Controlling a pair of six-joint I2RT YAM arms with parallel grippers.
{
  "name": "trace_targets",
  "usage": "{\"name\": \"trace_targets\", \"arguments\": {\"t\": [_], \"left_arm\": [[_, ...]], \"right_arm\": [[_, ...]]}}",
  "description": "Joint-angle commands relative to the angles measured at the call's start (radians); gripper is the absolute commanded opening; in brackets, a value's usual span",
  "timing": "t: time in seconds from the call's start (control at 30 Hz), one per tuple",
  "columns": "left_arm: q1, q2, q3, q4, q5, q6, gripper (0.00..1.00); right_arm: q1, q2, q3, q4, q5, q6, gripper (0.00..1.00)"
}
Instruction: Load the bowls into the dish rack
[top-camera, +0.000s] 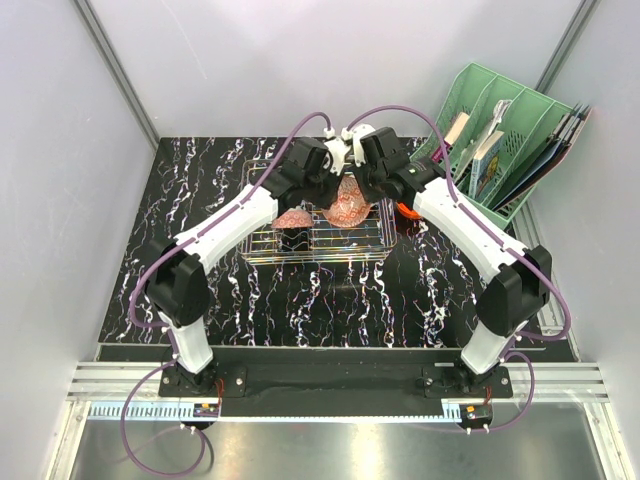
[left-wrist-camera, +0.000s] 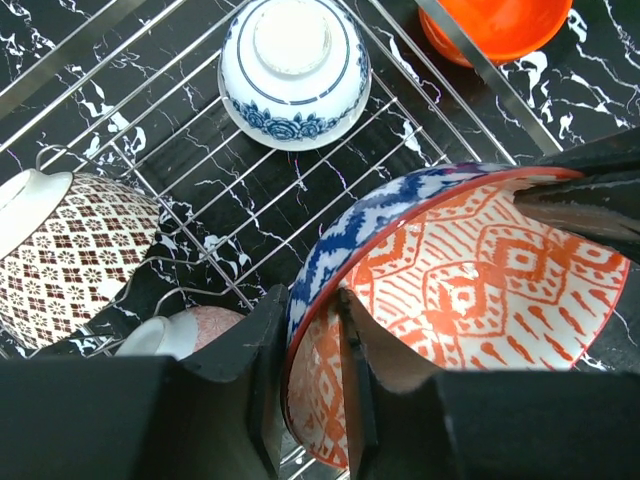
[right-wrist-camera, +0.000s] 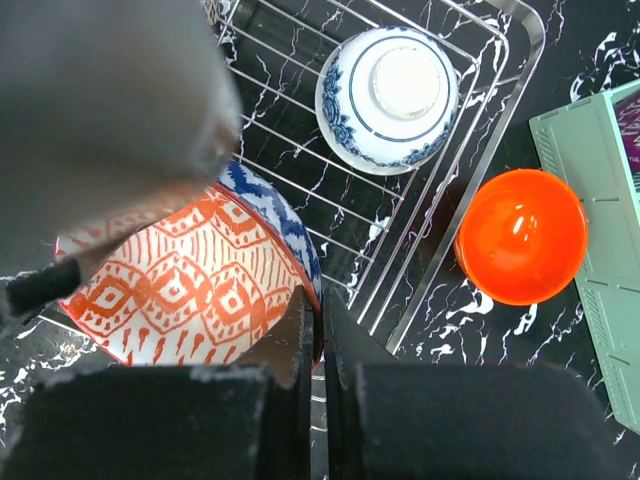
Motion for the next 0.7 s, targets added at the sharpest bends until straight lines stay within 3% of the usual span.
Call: {"name": "trace_targets", "arguments": {"t": [0.0,0.03,0.13,0.33,0.53,0.67], "left_arm": [[-0.030,0.003,0.026,-0.011,-0.010,0.058,0.00],[-0.028,0.000,0.021,-0.012,-0.007,0.061,0.00],[-0.028,-0.014,0.003,-0.009,0.004,0.068,0.00],[-0.014,-0.031,-0.018,0.008,0.021,0.066,0.00],[0.018,-0.052,-0.032,0.020,0.019,0.066,0.00],[0.071,-0.083,-0.048,0.035,0.057,0.045,0.00]], "right_arm": [[0.023,-0.013,0.076,0.075,-0.012,-0.016,0.13],[0.023,-0.016,0.074,0.075,-0.016,-0.021,0.20],[0.023,-0.022,0.067,0.075,-0.027,-0.030,0.24],[0.022,-0.019,0.071,0.073,-0.039,-0.033,0.24],[0.014,-0.043,0.070,0.065,-0.032,-0.056,0.42],[-0.032,-0.088,0.053,0.064,-0.129,-0.041,0.53]]}}
